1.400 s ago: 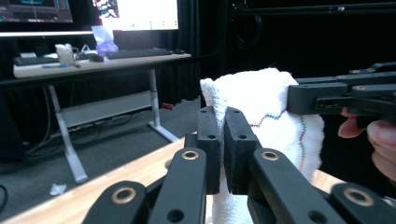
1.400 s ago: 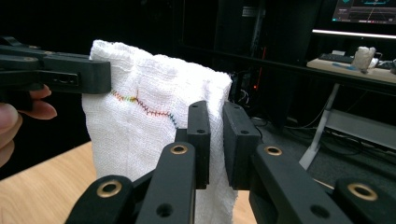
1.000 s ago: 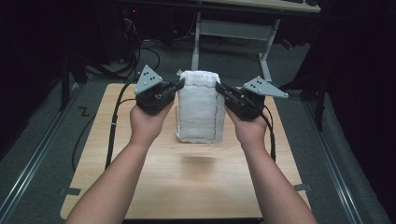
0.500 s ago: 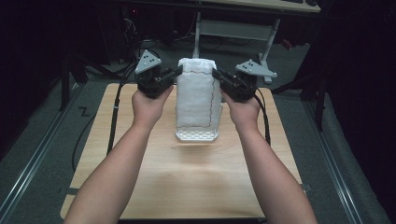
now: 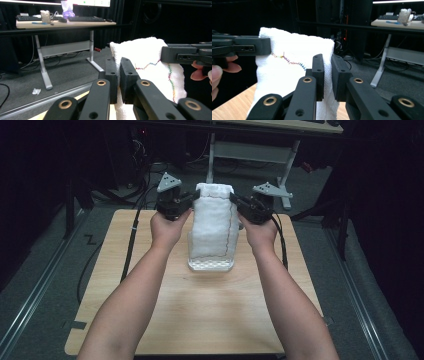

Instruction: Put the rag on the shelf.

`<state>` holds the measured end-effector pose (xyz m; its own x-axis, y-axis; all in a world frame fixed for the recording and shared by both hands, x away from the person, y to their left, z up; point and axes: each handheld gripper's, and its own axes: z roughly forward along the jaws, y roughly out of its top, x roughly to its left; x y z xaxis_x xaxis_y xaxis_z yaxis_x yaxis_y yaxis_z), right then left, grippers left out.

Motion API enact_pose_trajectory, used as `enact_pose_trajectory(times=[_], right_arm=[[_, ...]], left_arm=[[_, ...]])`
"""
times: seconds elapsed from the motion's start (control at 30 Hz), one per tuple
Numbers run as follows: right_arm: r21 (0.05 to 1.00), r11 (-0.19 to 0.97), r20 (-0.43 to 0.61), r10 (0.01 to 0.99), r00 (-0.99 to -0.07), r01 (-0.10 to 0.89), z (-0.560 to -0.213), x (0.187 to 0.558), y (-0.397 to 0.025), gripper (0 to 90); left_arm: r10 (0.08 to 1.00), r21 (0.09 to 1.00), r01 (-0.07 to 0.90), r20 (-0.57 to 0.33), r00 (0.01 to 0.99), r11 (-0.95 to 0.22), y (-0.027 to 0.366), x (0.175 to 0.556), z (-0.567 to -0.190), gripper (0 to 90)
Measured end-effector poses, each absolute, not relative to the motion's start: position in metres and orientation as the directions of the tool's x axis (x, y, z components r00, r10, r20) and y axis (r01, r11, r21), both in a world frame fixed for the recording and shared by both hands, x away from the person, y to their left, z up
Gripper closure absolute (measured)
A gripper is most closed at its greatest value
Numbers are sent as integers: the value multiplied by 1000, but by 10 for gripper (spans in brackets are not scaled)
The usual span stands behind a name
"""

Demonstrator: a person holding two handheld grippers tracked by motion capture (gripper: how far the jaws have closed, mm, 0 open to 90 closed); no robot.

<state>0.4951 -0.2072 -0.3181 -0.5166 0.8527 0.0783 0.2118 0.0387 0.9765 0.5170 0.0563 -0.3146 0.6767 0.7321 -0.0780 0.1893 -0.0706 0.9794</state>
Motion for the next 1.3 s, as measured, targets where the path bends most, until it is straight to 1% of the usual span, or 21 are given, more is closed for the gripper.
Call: enact_pose_trajectory(times=[0.1, 0.27, 0.33, 0.37, 0.4, 0.43, 0.47, 0.53, 0.57, 0.77, 0.8, 0.83, 0.87, 0.9, 0.93, 1.13, 1.27, 1.3], right_arm=[[973, 21, 105, 846, -523, 230, -321, 500, -208, 821], [971, 67, 67, 849, -525, 232, -319, 509, -202, 821], [962, 134, 6, 858, -514, 236, -321, 514, -196, 820], [959, 157, -13, 858, -514, 238, -321, 516, -193, 820], [959, 157, -13, 858, -514, 238, -321, 516, -193, 820], [949, 196, -46, 861, -507, 247, -324, 519, -189, 819], [943, 209, -52, 861, -506, 258, -326, 521, -187, 818], [933, 207, -32, 862, -506, 294, -332, 525, -186, 815], [930, 209, -30, 863, -504, 304, -335, 527, -186, 815], [920, 220, -29, 864, -502, 324, -346, 530, -186, 810], [920, 216, -24, 866, -500, 329, -348, 530, -186, 803], [916, 208, -11, 868, -496, 344, -350, 533, -187, 729], [916, 197, 1, 870, -494, 350, -350, 534, -188, 684], [913, 190, 13, 872, -489, 362, -350, 536, -189, 672], [910, 188, 18, 872, -489, 370, -350, 537, -190, 663], [902, 198, 6, 882, -471, 383, -351, 537, -196, 628], [899, 191, 14, 886, -463, 394, -352, 537, -199, 618], [897, 186, 20, 889, -457, 401, -352, 536, -200, 600]], left_arm=[[737, 977, 202, -87, 671, -69, 57, 520, -317, 858], [752, 971, 227, -91, 653, -80, 59, 527, -322, 857], [759, 962, 257, -99, 644, -93, 61, 533, -327, 856], [759, 962, 257, -99, 644, -93, 61, 533, -327, 857], [762, 956, 273, -100, 640, -103, 61, 536, -330, 857], [771, 946, 299, -98, 629, -123, 59, 540, -336, 856], [775, 941, 313, -100, 624, -130, 58, 542, -340, 854], [779, 934, 331, -107, 618, -133, 58, 544, -344, 849], [783, 921, 363, -119, 611, -143, 56, 547, -351, 847], [789, 909, 383, -112, 605, -165, 54, 549, -360, 841], [791, 907, 387, -112, 602, -166, 54, 549, -361, 832], [786, 902, 401, -133, 604, -157, 54, 552, -363, 757], [786, 902, 401, -133, 604, -157, 54, 552, -363, 689], [781, 898, 416, -154, 605, -145, 55, 553, -365, 628], [783, 901, 412, -156, 603, -138, 55, 553, -365, 598], [784, 909, 401, -168, 598, -111, 58, 550, -364, 565], [788, 914, 389, -155, 596, -115, 61, 548, -363, 548], [789, 913, 390, -151, 595, -120, 63, 547, -362, 540]])
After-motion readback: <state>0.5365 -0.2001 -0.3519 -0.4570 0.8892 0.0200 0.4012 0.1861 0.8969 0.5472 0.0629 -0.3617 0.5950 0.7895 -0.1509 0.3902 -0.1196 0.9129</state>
